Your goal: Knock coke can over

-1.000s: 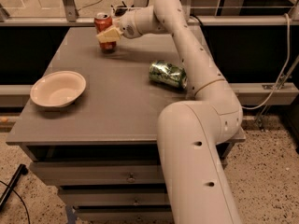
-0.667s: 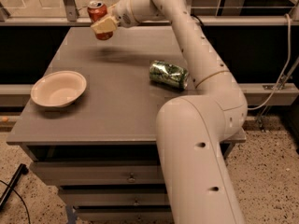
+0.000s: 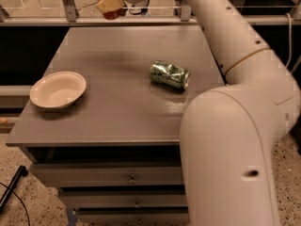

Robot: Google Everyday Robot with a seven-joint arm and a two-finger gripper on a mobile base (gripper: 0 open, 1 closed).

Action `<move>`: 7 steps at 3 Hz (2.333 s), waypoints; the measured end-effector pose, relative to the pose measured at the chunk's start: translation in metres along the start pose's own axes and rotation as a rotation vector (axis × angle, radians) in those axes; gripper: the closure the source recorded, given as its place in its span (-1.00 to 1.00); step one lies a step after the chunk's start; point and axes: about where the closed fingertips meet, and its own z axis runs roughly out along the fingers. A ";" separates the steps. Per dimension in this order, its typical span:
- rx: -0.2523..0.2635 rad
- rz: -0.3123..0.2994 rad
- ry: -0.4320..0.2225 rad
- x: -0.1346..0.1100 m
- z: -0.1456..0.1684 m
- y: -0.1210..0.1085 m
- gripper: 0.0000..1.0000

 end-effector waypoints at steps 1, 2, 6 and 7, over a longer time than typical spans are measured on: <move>0.105 -0.016 0.139 -0.008 -0.038 -0.003 1.00; 0.123 -0.019 0.166 -0.009 -0.046 -0.002 1.00; -0.085 0.163 0.624 0.066 -0.061 0.070 1.00; -0.110 0.207 0.654 0.074 -0.073 0.091 1.00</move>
Offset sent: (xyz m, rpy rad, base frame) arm -0.0135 -0.0238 0.0212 -0.1028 -0.0189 -0.1149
